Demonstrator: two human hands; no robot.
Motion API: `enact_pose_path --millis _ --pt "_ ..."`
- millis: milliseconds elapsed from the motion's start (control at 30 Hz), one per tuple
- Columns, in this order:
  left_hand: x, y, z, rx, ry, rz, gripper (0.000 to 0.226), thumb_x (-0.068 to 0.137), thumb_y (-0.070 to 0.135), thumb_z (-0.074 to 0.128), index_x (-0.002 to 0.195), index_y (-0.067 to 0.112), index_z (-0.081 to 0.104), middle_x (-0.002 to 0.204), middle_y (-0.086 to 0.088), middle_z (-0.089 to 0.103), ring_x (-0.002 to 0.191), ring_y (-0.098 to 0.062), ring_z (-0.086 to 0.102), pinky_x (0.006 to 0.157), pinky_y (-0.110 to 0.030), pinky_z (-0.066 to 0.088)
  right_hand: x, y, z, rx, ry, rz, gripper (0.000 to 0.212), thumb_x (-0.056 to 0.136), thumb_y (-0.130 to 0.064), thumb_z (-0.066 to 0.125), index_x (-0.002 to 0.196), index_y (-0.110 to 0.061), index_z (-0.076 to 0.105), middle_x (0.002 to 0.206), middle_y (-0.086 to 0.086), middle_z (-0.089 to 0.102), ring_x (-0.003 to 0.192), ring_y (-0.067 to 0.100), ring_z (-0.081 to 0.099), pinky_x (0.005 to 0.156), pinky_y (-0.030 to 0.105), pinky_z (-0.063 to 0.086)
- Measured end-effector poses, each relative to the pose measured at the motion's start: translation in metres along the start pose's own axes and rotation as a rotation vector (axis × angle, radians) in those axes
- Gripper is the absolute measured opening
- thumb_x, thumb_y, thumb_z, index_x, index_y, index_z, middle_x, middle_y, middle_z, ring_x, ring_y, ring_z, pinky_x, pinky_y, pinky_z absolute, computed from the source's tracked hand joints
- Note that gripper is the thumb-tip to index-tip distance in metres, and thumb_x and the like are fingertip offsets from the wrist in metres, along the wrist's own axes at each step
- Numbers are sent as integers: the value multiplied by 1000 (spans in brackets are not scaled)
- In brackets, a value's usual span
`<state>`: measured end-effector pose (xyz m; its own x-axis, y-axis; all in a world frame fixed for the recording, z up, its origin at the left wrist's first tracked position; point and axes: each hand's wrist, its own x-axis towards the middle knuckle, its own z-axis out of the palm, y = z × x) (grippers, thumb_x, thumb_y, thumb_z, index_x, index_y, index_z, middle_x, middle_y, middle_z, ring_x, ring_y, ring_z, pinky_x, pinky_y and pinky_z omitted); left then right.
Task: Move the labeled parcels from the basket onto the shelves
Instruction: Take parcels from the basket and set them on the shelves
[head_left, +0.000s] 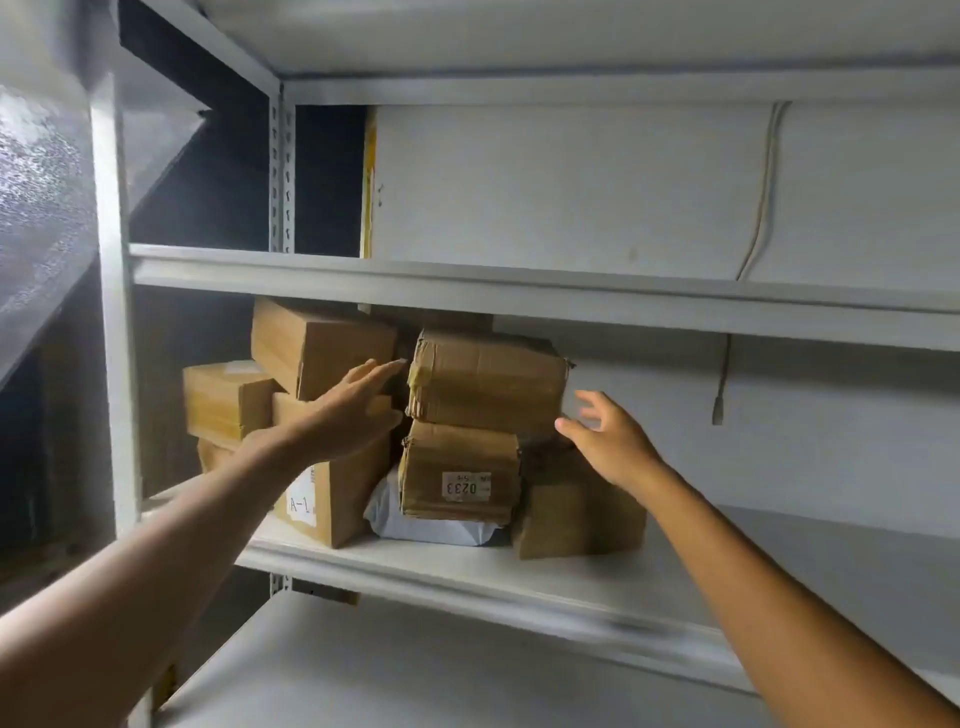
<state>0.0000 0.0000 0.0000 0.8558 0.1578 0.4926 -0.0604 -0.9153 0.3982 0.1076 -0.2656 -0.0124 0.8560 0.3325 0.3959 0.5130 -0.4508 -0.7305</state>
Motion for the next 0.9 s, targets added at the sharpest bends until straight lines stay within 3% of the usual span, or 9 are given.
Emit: enact_pose_path --millis 100,200,300,400,467,533,667,800,900 --pt "23 -5 5 -6 72 63 69 95 23 56 152 24 17 160 -8 14 145 -28 21 111 -41 32 30 2 3 125 151 -34 58 96 -32 56 147 -20 33 149 7 40 133 24 43 93 27 35" --pt "45 -7 18 -57 91 101 72 95 24 56 152 21 15 156 -10 26 138 -28 35 106 -39 38 53 7 9 158 136 -22 67 93 -40 58 150 -24 25 155 5 31 139 26 35 104 36 34" --pt "63 -13 32 -147 125 90 79 90 32 60 152 21 12 154 -11 30 138 -29 36 105 -37 38 73 23 18 177 82 -50 69 89 -51 59 146 -27 29 152 1 35 137 24 37 104 38 35" --pt "79 -21 39 -243 110 90 97 74 58 64 151 27 15 153 -12 34 136 -27 38 103 -30 39 91 34 29 284 34 -93 49 80 -58 63 121 -34 52 131 -5 57 125 20 51 104 36 40" --pt "86 -30 42 -318 121 113 104 64 74 65 149 33 20 149 -10 40 132 -25 44 103 -37 45 101 39 34 366 50 -138 36 76 -58 69 102 -37 58 112 -10 64 111 14 58 101 39 46" --pt "89 -39 45 -350 132 136 104 62 75 67 147 35 21 145 -8 45 131 -25 47 101 -46 48 108 45 42 460 85 -194 37 71 -54 71 102 -39 56 104 -16 63 102 4 60 93 30 50" --pt "89 -42 54 -414 177 132 103 63 70 71 147 33 25 145 0 45 132 -16 46 104 -43 45 114 52 56 589 121 -274 52 71 -43 64 118 -27 51 104 -17 58 85 -19 57 69 1 44" --pt "90 -41 56 -452 176 142 102 64 68 73 148 37 24 148 1 42 134 -19 44 107 -51 41 116 55 56 615 123 -281 55 72 -39 64 121 -19 51 104 -15 59 82 -21 56 67 -2 42" --pt "90 -40 56 -475 161 121 104 62 67 75 148 40 23 146 0 46 130 -21 49 105 -51 42 113 53 49 593 68 -239 44 72 -44 65 112 -28 55 102 -19 60 83 -20 58 67 -2 41"
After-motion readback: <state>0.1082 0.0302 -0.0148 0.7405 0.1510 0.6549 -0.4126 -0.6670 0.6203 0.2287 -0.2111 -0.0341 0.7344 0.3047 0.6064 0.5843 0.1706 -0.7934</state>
